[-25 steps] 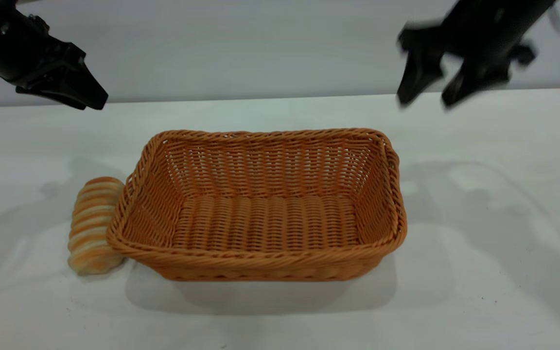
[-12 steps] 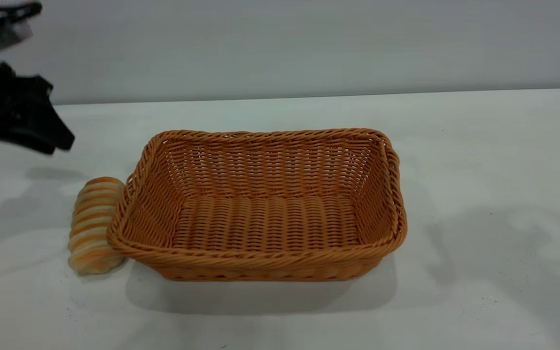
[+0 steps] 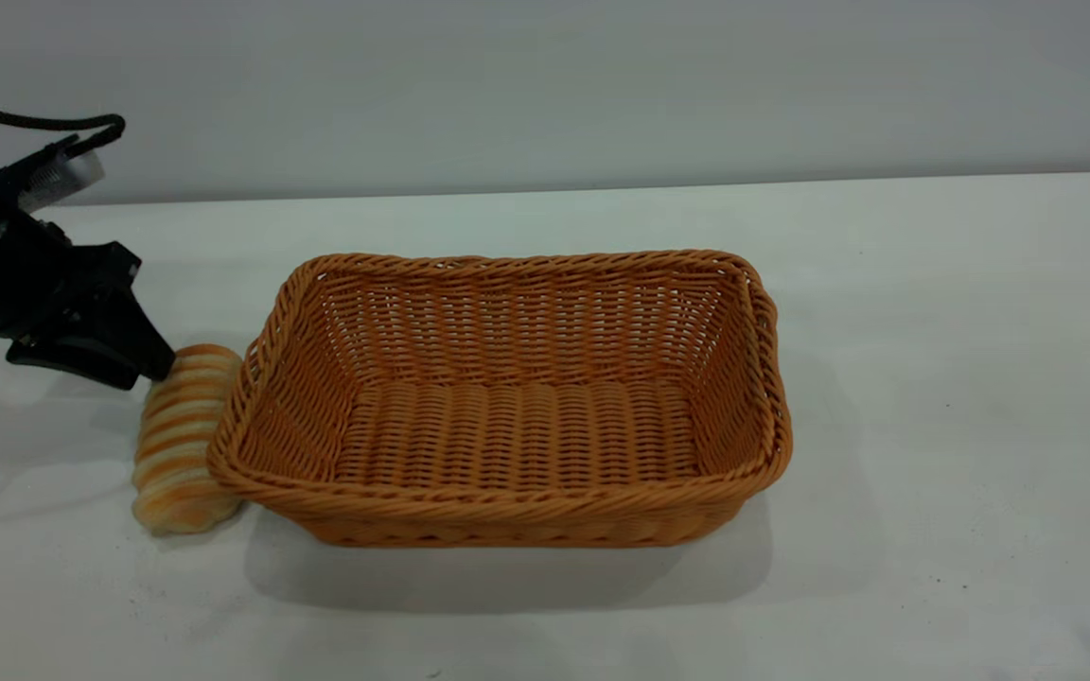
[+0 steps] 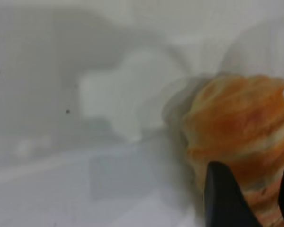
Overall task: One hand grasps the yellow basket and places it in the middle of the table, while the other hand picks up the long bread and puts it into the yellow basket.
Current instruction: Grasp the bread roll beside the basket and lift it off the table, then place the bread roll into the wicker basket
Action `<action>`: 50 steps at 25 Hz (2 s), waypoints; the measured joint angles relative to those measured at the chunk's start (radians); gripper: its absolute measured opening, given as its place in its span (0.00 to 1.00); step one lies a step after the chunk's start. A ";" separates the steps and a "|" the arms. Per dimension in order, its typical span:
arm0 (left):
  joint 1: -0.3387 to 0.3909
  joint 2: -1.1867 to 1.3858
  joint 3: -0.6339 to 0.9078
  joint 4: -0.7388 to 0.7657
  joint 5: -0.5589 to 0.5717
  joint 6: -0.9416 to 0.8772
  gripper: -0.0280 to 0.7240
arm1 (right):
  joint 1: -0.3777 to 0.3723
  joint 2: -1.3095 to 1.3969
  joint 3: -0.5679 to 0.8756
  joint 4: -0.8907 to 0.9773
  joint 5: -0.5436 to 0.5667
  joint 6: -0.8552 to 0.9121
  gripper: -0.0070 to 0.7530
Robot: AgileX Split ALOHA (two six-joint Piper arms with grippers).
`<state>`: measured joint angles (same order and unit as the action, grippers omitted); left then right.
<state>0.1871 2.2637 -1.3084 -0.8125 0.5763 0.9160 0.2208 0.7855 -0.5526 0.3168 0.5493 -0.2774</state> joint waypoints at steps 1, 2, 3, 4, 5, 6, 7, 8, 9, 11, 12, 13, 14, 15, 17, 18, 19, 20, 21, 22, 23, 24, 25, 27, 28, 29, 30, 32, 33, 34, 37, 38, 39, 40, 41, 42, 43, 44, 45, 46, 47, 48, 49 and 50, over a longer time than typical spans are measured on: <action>0.000 0.002 -0.001 -0.019 -0.003 0.013 0.51 | 0.000 -0.051 0.020 0.003 0.016 0.001 0.63; 0.000 0.005 -0.002 -0.041 -0.007 0.030 0.51 | 0.000 -0.100 0.034 0.004 0.038 0.001 0.62; 0.000 0.008 -0.005 -0.063 -0.007 0.048 0.51 | 0.000 -0.139 0.038 0.003 0.065 0.002 0.61; -0.001 0.012 -0.006 -0.081 -0.007 0.060 0.51 | 0.000 -0.181 0.041 0.005 0.090 0.005 0.61; -0.001 0.016 -0.007 -0.090 -0.007 0.071 0.51 | 0.000 -0.219 0.042 0.008 0.115 0.010 0.60; -0.002 0.024 -0.011 -0.096 -0.005 0.075 0.51 | 0.000 -0.251 0.042 0.009 0.147 0.012 0.59; -0.008 0.034 -0.014 -0.099 -0.006 0.076 0.51 | 0.000 -0.282 0.042 0.011 0.181 0.015 0.59; -0.013 0.043 -0.016 -0.099 -0.008 0.077 0.51 | 0.000 -0.306 0.042 0.011 0.215 0.019 0.58; -0.018 0.052 -0.016 -0.104 -0.011 0.078 0.51 | 0.000 -0.333 0.042 0.011 0.241 0.019 0.58; -0.028 0.061 -0.018 -0.108 -0.019 0.080 0.51 | 0.000 -0.382 0.042 0.010 0.295 0.022 0.57; -0.033 0.065 -0.021 -0.109 -0.021 0.081 0.51 | 0.000 -0.407 0.042 0.009 0.315 0.024 0.57; -0.039 0.068 -0.025 -0.109 -0.022 0.081 0.51 | 0.000 -0.432 0.042 0.003 0.340 0.030 0.57; -0.042 0.073 -0.026 -0.110 -0.024 0.082 0.51 | 0.000 -0.455 0.042 -0.005 0.365 0.034 0.56; -0.044 0.077 -0.026 -0.112 -0.025 0.082 0.49 | 0.000 -0.478 0.042 -0.013 0.390 0.045 0.56; -0.047 0.082 -0.028 -0.111 -0.029 0.082 0.39 | 0.000 -0.517 0.042 -0.036 0.432 0.069 0.55; -0.049 0.083 -0.028 -0.105 -0.030 0.084 0.33 | 0.000 -0.534 0.042 -0.048 0.453 0.086 0.54; -0.050 0.083 -0.030 -0.096 -0.031 0.083 0.24 | 0.000 -0.557 0.042 -0.063 0.472 0.102 0.54; -0.051 0.083 -0.031 -0.085 -0.031 0.085 0.15 | 0.000 -0.571 0.042 -0.077 0.493 0.118 0.54; -0.051 0.083 -0.033 -0.076 -0.031 0.084 0.10 | 0.000 -0.585 0.042 -0.092 0.515 0.130 0.53; -0.051 0.081 -0.033 -0.069 -0.030 0.080 0.08 | 0.000 -0.603 0.042 -0.102 0.536 0.141 0.53; -0.051 0.075 -0.033 -0.058 -0.030 0.068 0.08 | 0.000 -0.622 0.042 -0.111 0.555 0.146 0.53; -0.052 0.069 -0.033 -0.047 -0.029 0.060 0.08 | 0.000 -0.637 0.042 -0.119 0.576 0.150 0.53; -0.054 0.059 -0.033 -0.029 -0.024 0.049 0.08 | 0.000 -0.659 0.042 -0.125 0.593 0.153 0.53; -0.060 0.038 -0.033 0.010 -0.009 0.029 0.08 | 0.000 -0.690 0.042 -0.131 0.614 0.156 0.53; -0.061 0.020 -0.032 0.025 -0.006 0.019 0.08 | 0.000 -0.696 0.042 -0.134 0.621 0.156 0.53; -0.061 -0.002 -0.030 0.033 -0.001 0.013 0.08 | 0.000 -0.696 0.042 -0.136 0.624 0.157 0.53; -0.061 -0.023 -0.029 0.039 0.006 0.005 0.08 | 0.000 -0.697 0.042 -0.139 0.626 0.157 0.53; -0.061 -0.077 -0.028 0.046 0.015 -0.003 0.08 | 0.000 -0.697 0.042 -0.144 0.637 0.157 0.53; -0.061 -0.106 -0.027 0.046 0.020 -0.004 0.08 | 0.000 -0.697 0.042 -0.146 0.642 0.157 0.53; -0.061 -0.129 -0.027 0.048 0.029 -0.005 0.08 | 0.000 -0.697 0.042 -0.146 0.645 0.157 0.53; -0.061 -0.208 -0.027 0.052 0.048 -0.006 0.08 | 0.000 -0.697 0.042 -0.146 0.648 0.158 0.53; -0.061 -0.233 -0.027 0.052 0.057 -0.006 0.08 | 0.000 -0.697 0.042 -0.146 0.648 0.158 0.53; -0.061 -0.257 -0.027 0.052 0.067 -0.007 0.07 | 0.000 -0.697 0.042 -0.146 0.648 0.158 0.53; -0.062 -0.274 -0.027 0.051 0.076 -0.011 0.07 | 0.000 -0.697 0.042 -0.147 0.648 0.158 0.53; -0.068 -0.291 -0.027 0.046 0.084 -0.013 0.07 | 0.000 -0.697 0.042 -0.147 0.648 0.158 0.53; -0.076 -0.302 -0.027 0.038 0.092 -0.013 0.07 | 0.000 -0.697 0.042 -0.147 0.648 0.158 0.53; -0.090 -0.312 -0.027 0.030 0.099 -0.013 0.07 | 0.000 -0.697 0.042 -0.147 0.648 0.158 0.53; -0.113 -0.317 -0.027 0.021 0.105 -0.013 0.07 | 0.000 -0.697 0.042 -0.147 0.648 0.158 0.53; -0.134 -0.318 -0.027 0.016 0.107 -0.013 0.07 | 0.000 -0.697 0.042 -0.147 0.648 0.158 0.53; -0.164 -0.318 -0.027 0.016 0.107 -0.013 0.07 | 0.000 -0.697 0.042 -0.147 0.648 0.158 0.53; -0.190 -0.317 -0.026 0.016 0.107 -0.013 0.07 | 0.000 -0.697 0.042 -0.147 0.648 0.158 0.53; -0.222 -0.316 -0.025 0.016 0.102 -0.016 0.07 | 0.000 -0.697 0.042 -0.147 0.648 0.158 0.53; -0.254 -0.316 -0.025 0.016 0.090 -0.019 0.07 | 0.000 -0.697 0.042 -0.147 0.648 0.158 0.53; -0.285 -0.316 -0.025 0.015 0.075 -0.022 0.07 | 0.000 -0.697 0.042 -0.147 0.648 0.158 0.53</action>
<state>-0.0977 1.9478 -1.3337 -0.7976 0.6510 0.8943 0.2208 0.0884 -0.5104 0.1696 1.1972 -0.1189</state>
